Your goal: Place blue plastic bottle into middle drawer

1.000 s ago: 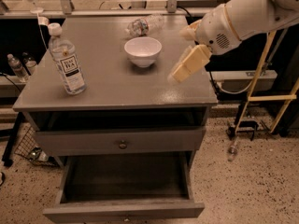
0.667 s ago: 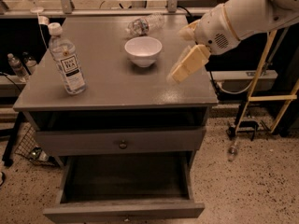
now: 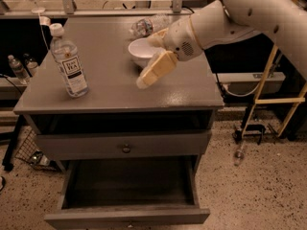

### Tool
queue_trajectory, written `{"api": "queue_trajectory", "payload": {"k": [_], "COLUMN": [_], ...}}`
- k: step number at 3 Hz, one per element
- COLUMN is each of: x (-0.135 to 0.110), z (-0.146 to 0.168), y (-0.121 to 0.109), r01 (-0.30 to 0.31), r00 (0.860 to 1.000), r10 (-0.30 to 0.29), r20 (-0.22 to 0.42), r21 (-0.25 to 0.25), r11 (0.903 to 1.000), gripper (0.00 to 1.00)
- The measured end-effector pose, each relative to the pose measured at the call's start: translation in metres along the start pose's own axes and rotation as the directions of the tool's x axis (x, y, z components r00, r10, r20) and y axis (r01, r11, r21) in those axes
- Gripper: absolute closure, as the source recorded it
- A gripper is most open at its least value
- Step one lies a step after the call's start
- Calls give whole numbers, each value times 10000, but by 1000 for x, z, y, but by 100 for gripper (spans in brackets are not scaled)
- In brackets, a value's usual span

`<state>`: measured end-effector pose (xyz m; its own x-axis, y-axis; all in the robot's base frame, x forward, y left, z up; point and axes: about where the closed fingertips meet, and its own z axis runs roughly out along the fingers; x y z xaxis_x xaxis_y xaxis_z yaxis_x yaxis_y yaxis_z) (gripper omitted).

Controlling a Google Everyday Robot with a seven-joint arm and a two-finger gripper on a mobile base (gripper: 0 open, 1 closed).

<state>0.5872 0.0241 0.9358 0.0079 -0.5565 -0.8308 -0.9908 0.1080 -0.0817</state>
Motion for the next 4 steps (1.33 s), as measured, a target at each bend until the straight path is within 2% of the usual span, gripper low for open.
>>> {"api": "queue_trajectory", "payload": {"k": [2, 4], "x": [-46, -68], "z": [80, 133], "y": [6, 4], "r01": [449, 742], "r00": [9970, 9899], "r10": [-394, -550], "r20": [666, 1304], "r21": [-826, -1472], "r11": [9956, 9863], "gripper": [0, 0]}}
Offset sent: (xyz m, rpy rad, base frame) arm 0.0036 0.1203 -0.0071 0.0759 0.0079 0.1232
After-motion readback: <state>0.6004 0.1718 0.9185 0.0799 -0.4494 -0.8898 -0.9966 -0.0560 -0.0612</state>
